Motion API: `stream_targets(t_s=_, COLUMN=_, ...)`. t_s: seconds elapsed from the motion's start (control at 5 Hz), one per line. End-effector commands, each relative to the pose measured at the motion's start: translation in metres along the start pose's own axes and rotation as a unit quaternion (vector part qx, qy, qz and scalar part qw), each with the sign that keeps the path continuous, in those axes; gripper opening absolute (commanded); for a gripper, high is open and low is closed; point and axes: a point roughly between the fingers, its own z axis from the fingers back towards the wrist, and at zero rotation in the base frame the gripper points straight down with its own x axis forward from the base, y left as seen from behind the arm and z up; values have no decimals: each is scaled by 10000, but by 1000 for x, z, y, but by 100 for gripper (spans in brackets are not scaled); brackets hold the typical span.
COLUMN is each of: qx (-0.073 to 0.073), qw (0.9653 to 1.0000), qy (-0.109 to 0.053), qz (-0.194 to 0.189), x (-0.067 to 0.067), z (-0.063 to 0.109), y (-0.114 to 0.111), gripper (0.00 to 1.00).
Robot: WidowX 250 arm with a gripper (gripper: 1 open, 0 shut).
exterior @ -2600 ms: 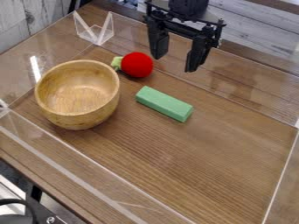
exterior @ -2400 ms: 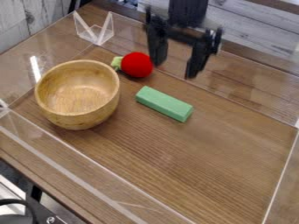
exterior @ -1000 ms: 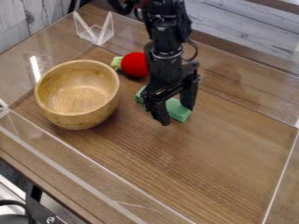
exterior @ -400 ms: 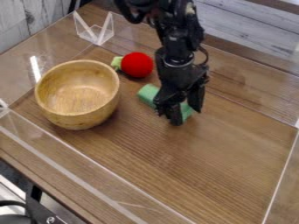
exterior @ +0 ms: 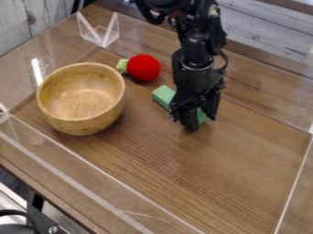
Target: Put the green block in the brown bowl
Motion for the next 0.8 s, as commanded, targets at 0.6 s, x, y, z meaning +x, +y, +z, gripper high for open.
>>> stream_targets(t_s=0.6, qx=-177, qw=9973, qy=-252, qz=667, x=27, z=26, y=-10, gripper=0)
